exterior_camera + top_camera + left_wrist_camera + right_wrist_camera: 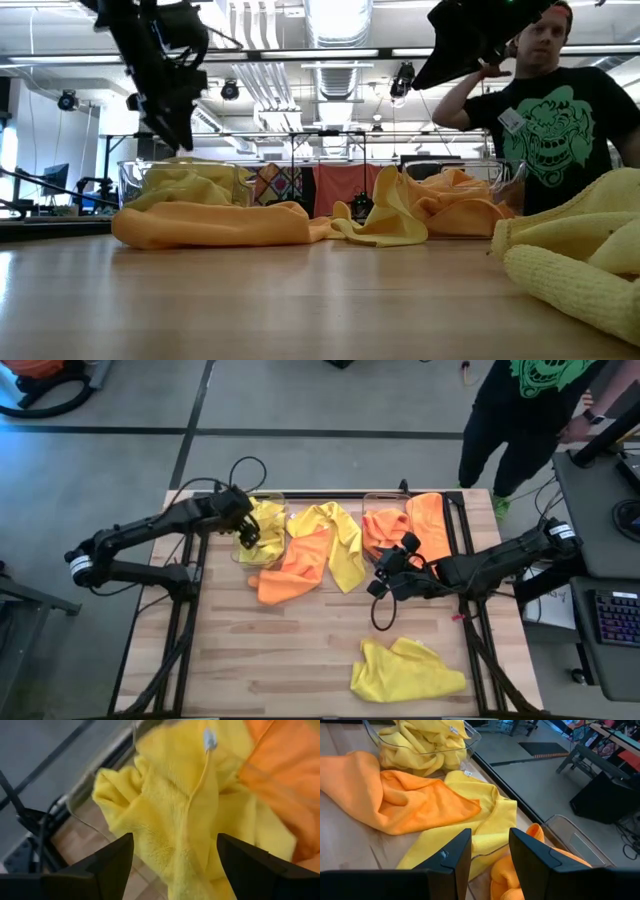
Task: Sort microfiber towel by color & place in baskets
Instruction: Put the yellow microfiber cloth into the left transparent bin
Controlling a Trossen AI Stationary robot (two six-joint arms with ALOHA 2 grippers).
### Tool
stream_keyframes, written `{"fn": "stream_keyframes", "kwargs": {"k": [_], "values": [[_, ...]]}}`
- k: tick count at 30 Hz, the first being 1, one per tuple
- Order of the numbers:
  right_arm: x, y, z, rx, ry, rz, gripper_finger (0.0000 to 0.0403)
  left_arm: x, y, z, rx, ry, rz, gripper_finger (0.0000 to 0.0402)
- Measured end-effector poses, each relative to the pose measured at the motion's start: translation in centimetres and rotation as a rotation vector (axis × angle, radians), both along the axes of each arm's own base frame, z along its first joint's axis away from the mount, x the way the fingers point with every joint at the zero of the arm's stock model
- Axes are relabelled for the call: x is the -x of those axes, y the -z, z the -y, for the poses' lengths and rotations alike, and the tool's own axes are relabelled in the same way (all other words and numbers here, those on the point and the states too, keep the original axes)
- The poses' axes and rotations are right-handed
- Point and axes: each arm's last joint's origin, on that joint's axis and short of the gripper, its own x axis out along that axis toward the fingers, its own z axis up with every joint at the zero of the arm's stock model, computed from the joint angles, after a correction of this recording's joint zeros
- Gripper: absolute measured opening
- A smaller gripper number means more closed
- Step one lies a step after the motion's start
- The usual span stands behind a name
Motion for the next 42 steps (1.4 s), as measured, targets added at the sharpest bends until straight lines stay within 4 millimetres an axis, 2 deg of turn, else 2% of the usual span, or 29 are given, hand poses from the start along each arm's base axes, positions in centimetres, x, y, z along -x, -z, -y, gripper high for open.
{"fn": "stream_keyframes", "kwargs": {"k": [4, 8, 11, 16, 18, 22, 26, 32, 34, 36, 39, 42], "values": [[0.0, 0.0, 0.0, -0.001, -0.001, 0.0, 0.0128, -0.5, -2.1, -0.2, -0.054, 0.088, 0.057, 0.0262], [0.0, 0.0, 0.0, 0.0, -0.003, -0.001, 0.0128, -1.8, -2.4, -0.4, -0.043, 0.323, 0.276, 0.0225], [0.0, 0.0, 0.0, 0.001, -0.004, -0.003, 0.0127, -1.9, -1.6, -0.6, -0.059, 0.318, 0.264, 0.0168], [0.0, 0.0, 0.0, 0.002, -0.005, -0.003, 0.0127, -1.6, 0.3, -0.9, -0.102, 0.228, 0.188, 0.0035], [0.0, 0.1, 0.0, 0.002, -0.005, -0.002, 0.0127, -1.4, 1.1, -0.9, -0.082, 0.212, 0.18, 0.0011], [0.1, 0.5, 0.0, 0.003, -0.005, -0.004, 0.0127, -1.1, 2.9, -1.0, -0.07, 0.182, 0.187, 0.0018], [0.1, 0.8, 0.0, -0.003, -0.005, -0.002, 0.0127, -0.8, 4.6, -0.9, -0.059, 0.143, 0.217, 0.0003], [0.1, 0.7, 0.0, 0.002, -0.01, -0.008, 0.0127, -0.6, 6.5, -0.8, -0.064, 0.106, 0.272, 0.0001], [-0.1, -0.2, 0.1, 0.007, -0.016, 0.007, 0.0127, -0.5, 7.0, -0.8, -0.063, 0.098, 0.281, 0.0001], [-0.3, -2.1, 0.4, -0.032, -0.027, 0.063, 0.0127, -0.3, 7.5, -0.6, -0.053, 0.086, 0.282, 0.0001], [-0.8, -4.7, 1.6, -0.212, -0.159, 0.104, 0.0122, -0.1, 8.0, -0.5, -0.04, 0.079, 0.273, 0.0], [-1.3, -5.9, 3.2, -0.377, -0.233, 0.098, 0.0111, 0.1, 8.4, -0.4, -0.032, 0.079, 0.262, 0.0]]}}
